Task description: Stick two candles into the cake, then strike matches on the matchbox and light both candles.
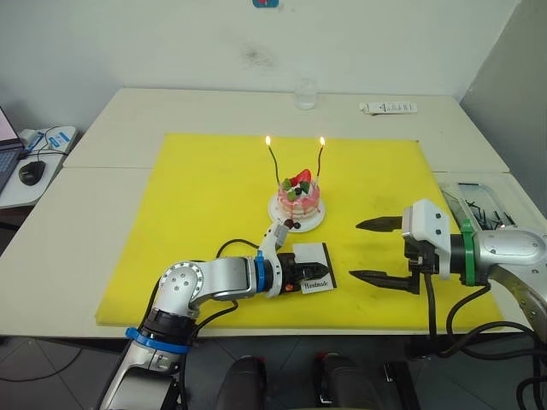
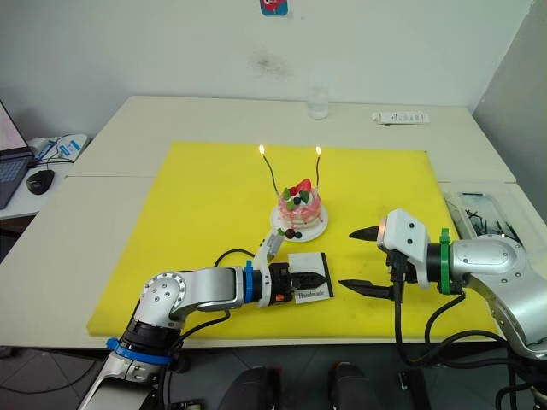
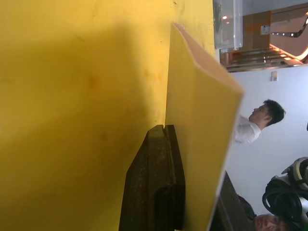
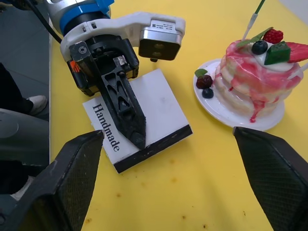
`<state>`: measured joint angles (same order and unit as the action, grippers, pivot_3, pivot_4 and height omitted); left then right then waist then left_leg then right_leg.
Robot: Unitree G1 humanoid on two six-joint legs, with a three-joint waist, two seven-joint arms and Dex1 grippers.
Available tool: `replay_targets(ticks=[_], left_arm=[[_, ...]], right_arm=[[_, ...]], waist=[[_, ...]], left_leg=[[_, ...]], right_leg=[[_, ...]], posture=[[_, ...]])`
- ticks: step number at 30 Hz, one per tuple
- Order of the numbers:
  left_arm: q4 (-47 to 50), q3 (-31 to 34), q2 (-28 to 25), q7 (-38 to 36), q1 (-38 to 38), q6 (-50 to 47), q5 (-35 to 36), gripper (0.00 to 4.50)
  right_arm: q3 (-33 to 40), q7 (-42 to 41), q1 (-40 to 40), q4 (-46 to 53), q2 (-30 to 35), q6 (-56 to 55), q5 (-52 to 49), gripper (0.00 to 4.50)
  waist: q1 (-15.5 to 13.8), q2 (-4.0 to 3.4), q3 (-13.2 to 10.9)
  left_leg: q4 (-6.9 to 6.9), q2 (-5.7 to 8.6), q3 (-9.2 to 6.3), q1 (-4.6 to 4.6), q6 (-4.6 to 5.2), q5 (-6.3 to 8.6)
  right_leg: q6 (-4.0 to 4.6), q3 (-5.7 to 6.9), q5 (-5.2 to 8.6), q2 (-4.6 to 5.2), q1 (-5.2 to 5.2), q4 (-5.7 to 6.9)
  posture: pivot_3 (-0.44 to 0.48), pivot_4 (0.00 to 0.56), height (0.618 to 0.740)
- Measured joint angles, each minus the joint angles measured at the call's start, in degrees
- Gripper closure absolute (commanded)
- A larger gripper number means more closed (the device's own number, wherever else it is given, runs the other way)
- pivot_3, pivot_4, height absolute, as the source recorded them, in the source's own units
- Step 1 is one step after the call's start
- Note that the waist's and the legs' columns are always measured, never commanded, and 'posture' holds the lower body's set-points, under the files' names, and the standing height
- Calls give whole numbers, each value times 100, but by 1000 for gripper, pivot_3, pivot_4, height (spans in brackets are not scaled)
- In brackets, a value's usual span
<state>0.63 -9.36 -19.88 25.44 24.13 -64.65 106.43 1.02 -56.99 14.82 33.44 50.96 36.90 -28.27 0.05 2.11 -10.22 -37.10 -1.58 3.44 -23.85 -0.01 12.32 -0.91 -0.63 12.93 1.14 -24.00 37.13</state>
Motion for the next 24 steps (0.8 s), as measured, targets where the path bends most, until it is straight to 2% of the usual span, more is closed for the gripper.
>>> replay_targets(ticks=[5,12,19,24], left_arm=[[-120,6,-46,-86,111,-16,-46,2134],[-15,148,-418,-243,156,-48,150,14],[522,431,-1386,-233,-309,24,533,14],[856,675,-2144,-408,-538,23,484,14]], right_arm=[[-49,62,123,-73,-47,-13,4,0],[-195,74,158,-215,-57,-137,48,0],[-238,71,150,-416,-63,-343,122,0],[-241,67,145,-603,-68,-458,228,0]], waist=[[0,0,0],[10,0,1],[39,-1,3],[39,-1,3]], left_leg=[[-2,0,-1,0,0,0],[-1,-9,-2,6,0,0],[6,-19,-6,17,-1,0],[7,-17,-3,17,-1,0]], right_leg=[[2,2,-1,0,0,1],[13,-1,-6,1,0,2],[55,-1,13,0,-1,10],[59,-3,16,1,-2,9]], posture=[[0,150,740],[0,150,740],[0,150,740],[0,150,740]])
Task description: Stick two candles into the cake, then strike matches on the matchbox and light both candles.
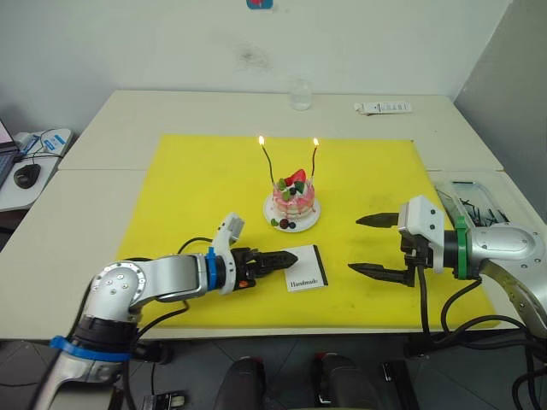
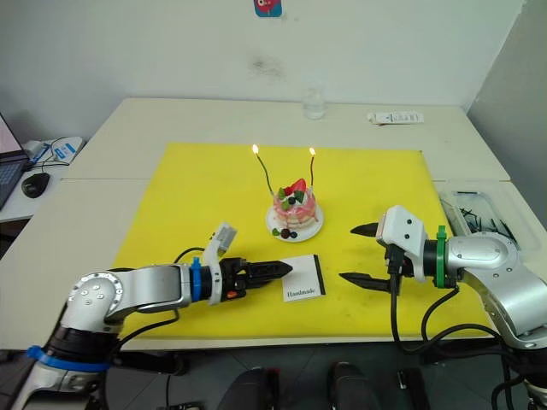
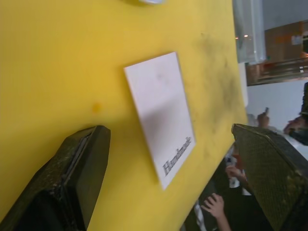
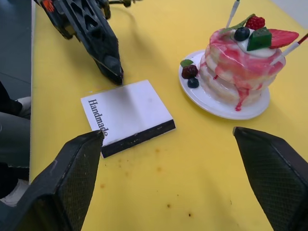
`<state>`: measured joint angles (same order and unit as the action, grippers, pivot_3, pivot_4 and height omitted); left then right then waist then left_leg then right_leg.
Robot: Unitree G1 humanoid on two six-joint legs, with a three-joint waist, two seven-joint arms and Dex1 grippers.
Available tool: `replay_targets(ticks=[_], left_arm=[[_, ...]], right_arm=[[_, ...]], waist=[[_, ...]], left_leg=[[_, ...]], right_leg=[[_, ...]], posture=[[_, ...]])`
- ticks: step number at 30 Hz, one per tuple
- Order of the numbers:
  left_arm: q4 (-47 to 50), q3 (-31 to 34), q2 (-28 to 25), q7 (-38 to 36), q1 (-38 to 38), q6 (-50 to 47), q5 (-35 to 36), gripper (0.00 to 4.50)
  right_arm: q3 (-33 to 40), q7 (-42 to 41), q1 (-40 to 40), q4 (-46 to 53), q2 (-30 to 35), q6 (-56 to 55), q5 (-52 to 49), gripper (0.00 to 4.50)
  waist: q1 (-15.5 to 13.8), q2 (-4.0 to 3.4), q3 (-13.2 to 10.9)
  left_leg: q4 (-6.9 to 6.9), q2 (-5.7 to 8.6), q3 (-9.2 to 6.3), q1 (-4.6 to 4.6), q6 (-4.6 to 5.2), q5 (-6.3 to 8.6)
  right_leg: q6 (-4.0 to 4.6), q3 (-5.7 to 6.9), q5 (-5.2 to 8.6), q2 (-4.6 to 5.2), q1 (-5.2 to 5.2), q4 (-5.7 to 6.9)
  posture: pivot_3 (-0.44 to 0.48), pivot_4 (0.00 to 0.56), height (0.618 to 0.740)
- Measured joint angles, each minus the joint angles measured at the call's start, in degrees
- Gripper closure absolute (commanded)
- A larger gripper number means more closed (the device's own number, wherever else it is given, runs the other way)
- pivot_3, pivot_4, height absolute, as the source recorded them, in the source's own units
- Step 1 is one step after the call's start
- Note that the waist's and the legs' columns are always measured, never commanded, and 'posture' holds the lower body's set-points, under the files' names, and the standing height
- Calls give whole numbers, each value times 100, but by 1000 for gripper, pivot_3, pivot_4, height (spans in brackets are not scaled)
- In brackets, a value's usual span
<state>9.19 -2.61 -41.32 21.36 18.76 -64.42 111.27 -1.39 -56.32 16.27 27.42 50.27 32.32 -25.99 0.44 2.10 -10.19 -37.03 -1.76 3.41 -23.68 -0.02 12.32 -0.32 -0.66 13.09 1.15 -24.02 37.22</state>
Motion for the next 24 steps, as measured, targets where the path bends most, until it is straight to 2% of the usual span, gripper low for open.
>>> replay_targets(ticks=[3,4,8,10,13,16,20,24], left_arm=[[81,342,-419,-349,0,52,-578,14],[139,421,-578,-661,-1,171,-1025,14],[809,441,-1830,-3049,-178,1357,-3797,14],[863,444,-2085,-3924,-369,2065,-4876,14],[717,243,-2101,-4830,-853,3174,-6369,14],[252,224,-1755,-5129,-967,3780,-7215,14],[-369,396,-1440,-5242,-874,4435,-8009,14],[-939,568,-1146,-5369,-593,4740,-8422,14]], right_arm=[[4,-8,-3,-157,-1,-74,16,0],[8,-10,-12,-201,-1,-92,16,0],[96,6,-170,-570,-12,-183,19,0],[224,63,-212,-867,-45,-204,45,0],[446,339,-345,-1252,-185,-463,259,0],[683,646,-675,-1340,-418,-679,408,0],[854,961,-1466,-1005,-821,-898,454,0],[1281,1040,-2465,-730,-1022,-1316,451,0]], waist=[[-11,0,0],[-13,2,-1],[-26,4,-2],[-37,-8,3],[-43,-6,2],[-57,-4,1],[-83,-4,1],[-100,-5,1]], left_leg=[[0,3,2,-2,-1,0],[0,5,3,-3,-1,0],[10,10,25,-13,-6,1],[14,15,48,-14,-10,6],[15,13,50,-23,-10,13],[18,5,38,-29,-10,14],[18,-2,23,-30,-10,14],[15,2,23,-30,-9,14]], right_leg=[[1,3,0,2,-1,-1],[1,3,1,2,-3,-2],[10,10,5,9,-10,-24],[12,3,7,33,-14,-32],[14,-5,9,44,-19,-37],[7,11,16,42,-24,-31],[5,27,18,35,-22,-24],[-6,25,21,35,-16,-25]], posture=[[0,150,740],[0,150,740],[0,150,740],[0,150,740],[0,150,740],[0,150,740],[0,150,740],[0,150,740]])
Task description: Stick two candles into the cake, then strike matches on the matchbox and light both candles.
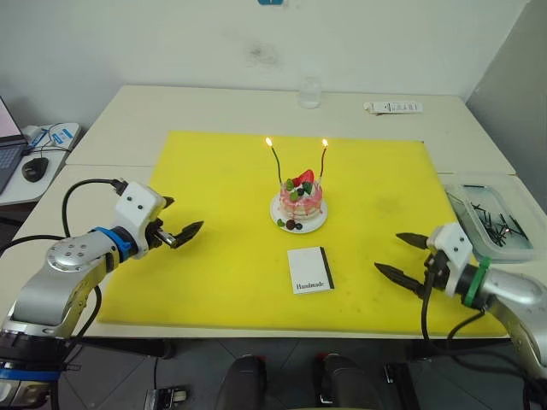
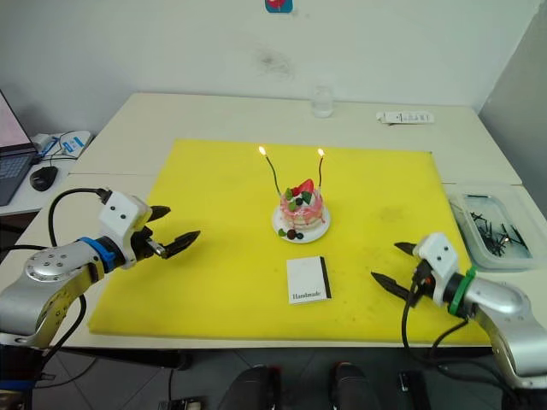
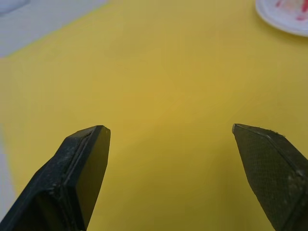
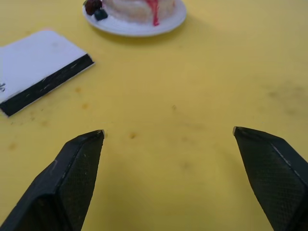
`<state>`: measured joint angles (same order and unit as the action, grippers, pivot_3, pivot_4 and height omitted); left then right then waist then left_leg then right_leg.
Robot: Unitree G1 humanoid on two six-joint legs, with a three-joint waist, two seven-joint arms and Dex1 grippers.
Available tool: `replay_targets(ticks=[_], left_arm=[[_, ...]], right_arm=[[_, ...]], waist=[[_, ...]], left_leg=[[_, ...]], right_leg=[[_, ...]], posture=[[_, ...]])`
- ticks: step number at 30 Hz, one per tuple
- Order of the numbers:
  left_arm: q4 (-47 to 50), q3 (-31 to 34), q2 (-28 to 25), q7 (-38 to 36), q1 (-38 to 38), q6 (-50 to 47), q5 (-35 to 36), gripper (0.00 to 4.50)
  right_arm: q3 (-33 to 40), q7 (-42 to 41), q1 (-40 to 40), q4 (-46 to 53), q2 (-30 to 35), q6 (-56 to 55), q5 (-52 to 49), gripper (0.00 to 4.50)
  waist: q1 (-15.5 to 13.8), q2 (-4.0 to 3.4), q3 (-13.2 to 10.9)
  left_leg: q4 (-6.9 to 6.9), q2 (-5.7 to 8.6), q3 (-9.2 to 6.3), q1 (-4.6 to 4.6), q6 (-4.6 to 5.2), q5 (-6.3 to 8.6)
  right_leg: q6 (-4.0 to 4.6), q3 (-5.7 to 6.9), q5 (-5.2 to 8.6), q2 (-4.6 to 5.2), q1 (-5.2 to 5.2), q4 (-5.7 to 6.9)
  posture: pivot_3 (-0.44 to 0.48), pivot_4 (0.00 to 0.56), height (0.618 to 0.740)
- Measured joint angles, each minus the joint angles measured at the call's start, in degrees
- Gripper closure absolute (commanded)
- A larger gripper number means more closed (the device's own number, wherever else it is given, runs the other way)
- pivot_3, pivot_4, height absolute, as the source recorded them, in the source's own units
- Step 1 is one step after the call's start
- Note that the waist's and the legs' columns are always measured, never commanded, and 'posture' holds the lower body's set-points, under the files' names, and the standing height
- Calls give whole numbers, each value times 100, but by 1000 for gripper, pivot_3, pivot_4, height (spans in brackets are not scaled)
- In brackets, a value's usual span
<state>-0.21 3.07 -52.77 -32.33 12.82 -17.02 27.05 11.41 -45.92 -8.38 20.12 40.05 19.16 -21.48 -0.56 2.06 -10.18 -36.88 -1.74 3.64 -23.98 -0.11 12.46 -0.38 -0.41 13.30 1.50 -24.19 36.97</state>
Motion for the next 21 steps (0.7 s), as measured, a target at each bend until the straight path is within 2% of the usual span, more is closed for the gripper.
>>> replay_targets(ticks=[2,6,13,21], left_arm=[[-255,94,203,-32,208,10,-82,14],[-481,141,605,-92,555,-42,-181,14],[-520,148,1033,-109,865,-403,-240,14],[-611,247,1183,-286,936,-495,-279,14]], right_arm=[[264,4,-479,77,-70,-248,6,0],[588,9,-877,261,-170,-366,-61,0],[755,96,-1086,648,-228,-276,-266,0],[751,157,-1107,713,-231,-147,-269,0]], waist=[[-21,2,1],[-2,4,3],[47,8,5],[52,8,5]], left_leg=[[-7,0,1,2,0,0],[-13,0,9,10,2,-1],[-12,-5,2,14,1,-1],[-10,-6,-3,12,1,-1]], right_leg=[[-8,-1,-2,-1,6,0],[-22,-5,-16,0,9,2],[-25,-7,-22,-9,9,9],[-35,-5,-27,-15,9,9]], posture=[[0,150,740],[0,150,740],[0,150,740],[0,150,740]])
